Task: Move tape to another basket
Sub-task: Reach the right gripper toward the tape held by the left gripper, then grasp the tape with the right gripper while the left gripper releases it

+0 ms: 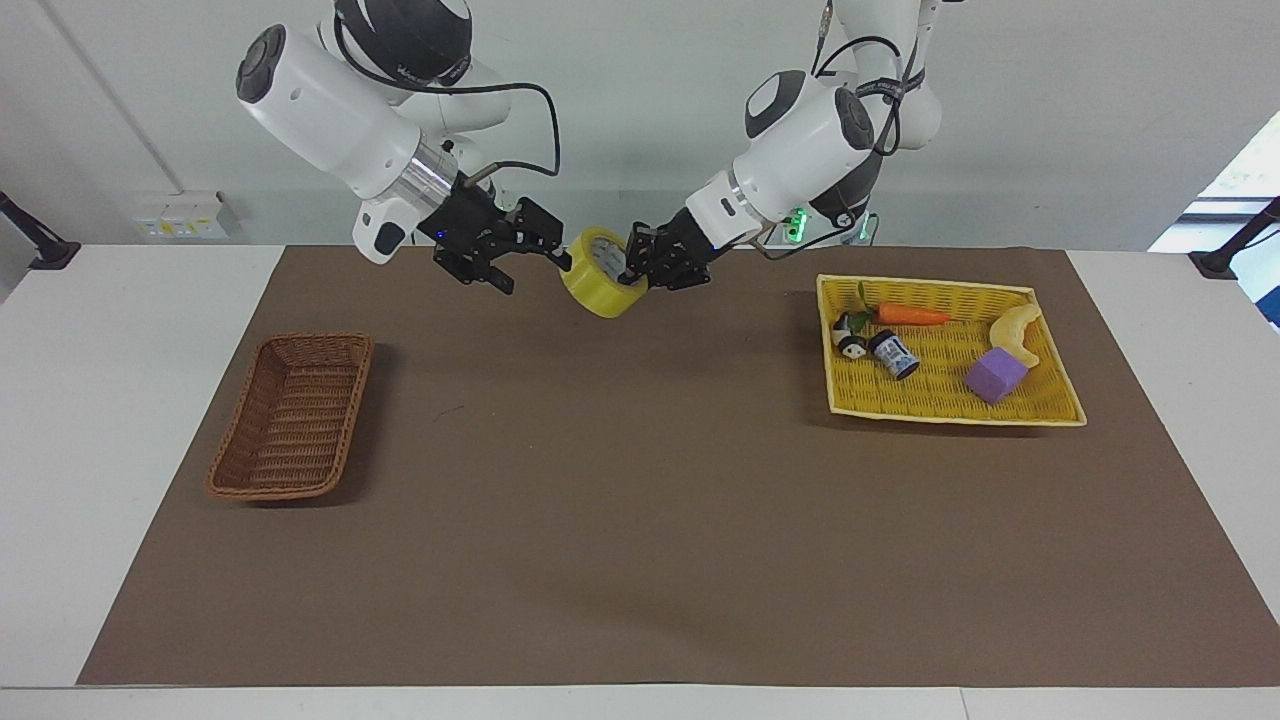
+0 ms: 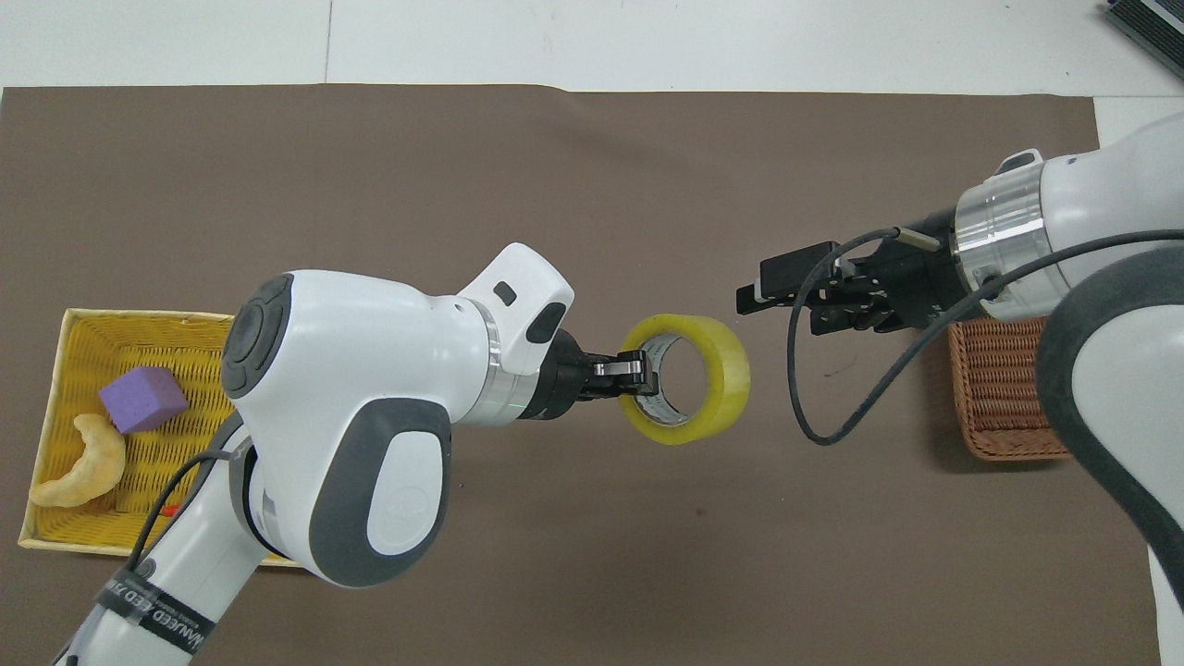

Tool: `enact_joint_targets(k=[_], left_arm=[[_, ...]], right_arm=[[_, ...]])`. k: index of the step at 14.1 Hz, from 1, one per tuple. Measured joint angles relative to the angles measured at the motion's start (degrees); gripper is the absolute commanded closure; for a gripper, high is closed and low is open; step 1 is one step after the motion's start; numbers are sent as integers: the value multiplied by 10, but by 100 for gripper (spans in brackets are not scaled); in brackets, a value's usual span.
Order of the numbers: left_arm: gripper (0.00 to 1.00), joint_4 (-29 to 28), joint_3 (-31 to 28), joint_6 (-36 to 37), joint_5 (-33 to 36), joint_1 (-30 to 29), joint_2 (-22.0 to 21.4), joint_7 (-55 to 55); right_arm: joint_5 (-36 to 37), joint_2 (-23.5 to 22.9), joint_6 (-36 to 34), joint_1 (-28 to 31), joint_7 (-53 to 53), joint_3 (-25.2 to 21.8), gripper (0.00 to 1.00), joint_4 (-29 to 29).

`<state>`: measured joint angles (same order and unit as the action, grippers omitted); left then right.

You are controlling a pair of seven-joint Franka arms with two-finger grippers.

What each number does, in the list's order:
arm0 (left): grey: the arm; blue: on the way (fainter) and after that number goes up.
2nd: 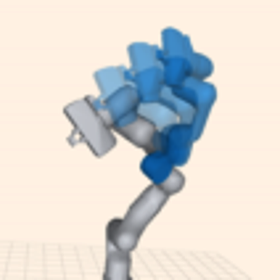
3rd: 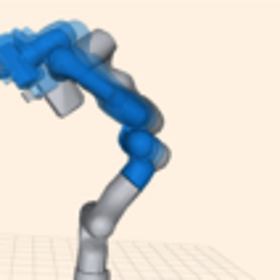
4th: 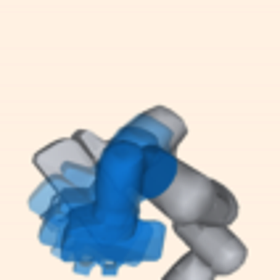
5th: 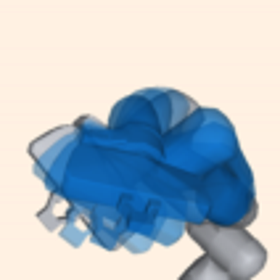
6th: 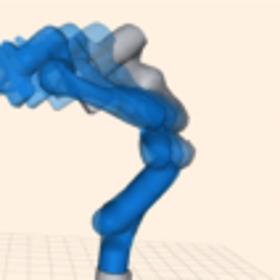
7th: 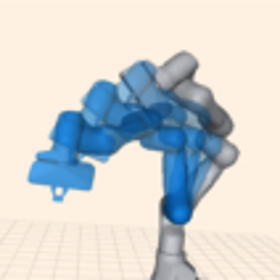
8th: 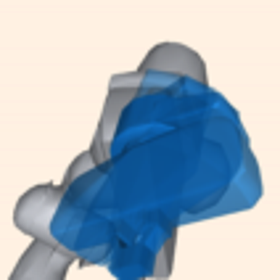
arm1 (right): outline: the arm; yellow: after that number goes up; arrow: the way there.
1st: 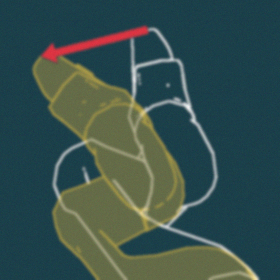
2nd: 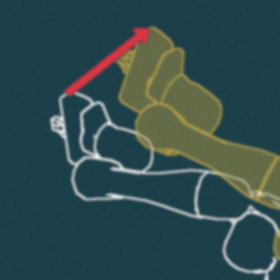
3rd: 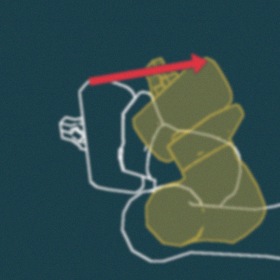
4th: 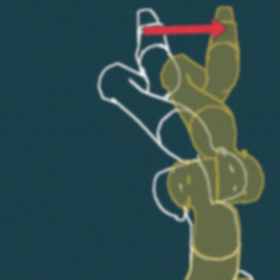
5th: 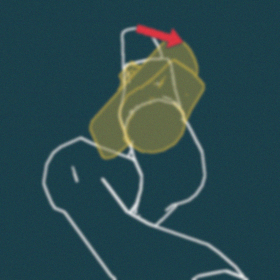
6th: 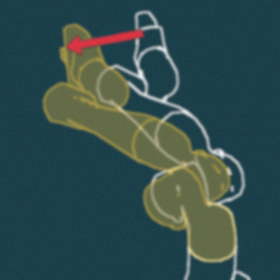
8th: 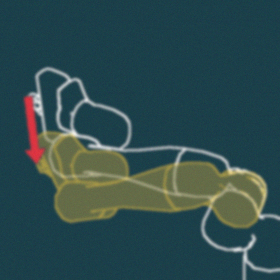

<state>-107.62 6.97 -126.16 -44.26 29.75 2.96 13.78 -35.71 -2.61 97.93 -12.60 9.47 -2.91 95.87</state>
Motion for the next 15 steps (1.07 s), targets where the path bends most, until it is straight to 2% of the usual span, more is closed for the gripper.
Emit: enact_joint_targets(k=[9,10,11,12,13,14,15], left_arm=[[100,0,0,0,-2,0,0,0],[100,0,0,0,-4,0,0,0],[100,0,0,0,-8,0,-1,0],[100,0,0,0,-10,0,-1,0],[100,0,0,-1,-11,0,-3,0],[100,0,0,-1,-11,0,-5,0],[100,0,1,-1,-11,0,-5,0]], right_arm=[[-30,12,-4,-22,-1,2,0,44],[-30,15,-4,-24,-2,2,7,50],[-30,17,-4,-27,-4,2,37,54],[-30,19,-4,-28,-5,3,55,57],[-30,20,-3,-29,-5,2,81,59],[-31,21,-3,-29,-4,3,100,59],[-32,24,-2,-30,-2,3,100,58]])
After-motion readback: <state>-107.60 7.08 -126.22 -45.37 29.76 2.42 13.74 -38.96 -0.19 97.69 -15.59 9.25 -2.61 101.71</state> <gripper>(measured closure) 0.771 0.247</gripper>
